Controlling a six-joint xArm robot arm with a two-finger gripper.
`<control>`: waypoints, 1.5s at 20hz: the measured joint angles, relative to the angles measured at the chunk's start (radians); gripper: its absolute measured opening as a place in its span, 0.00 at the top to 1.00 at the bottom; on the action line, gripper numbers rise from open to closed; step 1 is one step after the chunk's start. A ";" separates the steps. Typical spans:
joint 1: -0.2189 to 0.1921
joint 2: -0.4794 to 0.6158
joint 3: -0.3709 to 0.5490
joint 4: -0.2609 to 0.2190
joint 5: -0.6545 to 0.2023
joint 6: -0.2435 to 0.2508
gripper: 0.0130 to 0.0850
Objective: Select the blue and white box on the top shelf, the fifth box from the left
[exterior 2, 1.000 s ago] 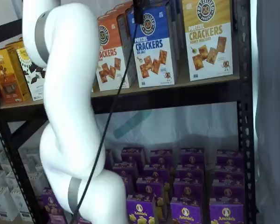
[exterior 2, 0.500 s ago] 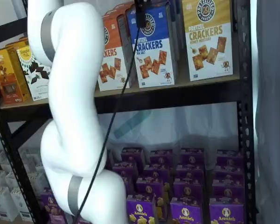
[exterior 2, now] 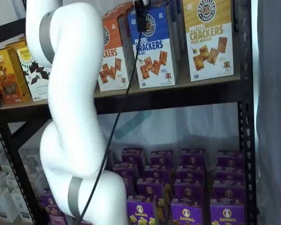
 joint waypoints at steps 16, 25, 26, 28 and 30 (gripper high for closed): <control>-0.006 -0.012 0.022 0.005 -0.020 -0.006 0.28; -0.008 -0.018 0.020 0.009 -0.002 -0.005 0.33; -0.009 -0.018 0.017 0.011 0.005 -0.005 0.33; -0.013 -0.020 0.009 0.018 0.023 -0.004 0.33; -0.017 -0.025 0.004 0.026 0.042 -0.003 0.33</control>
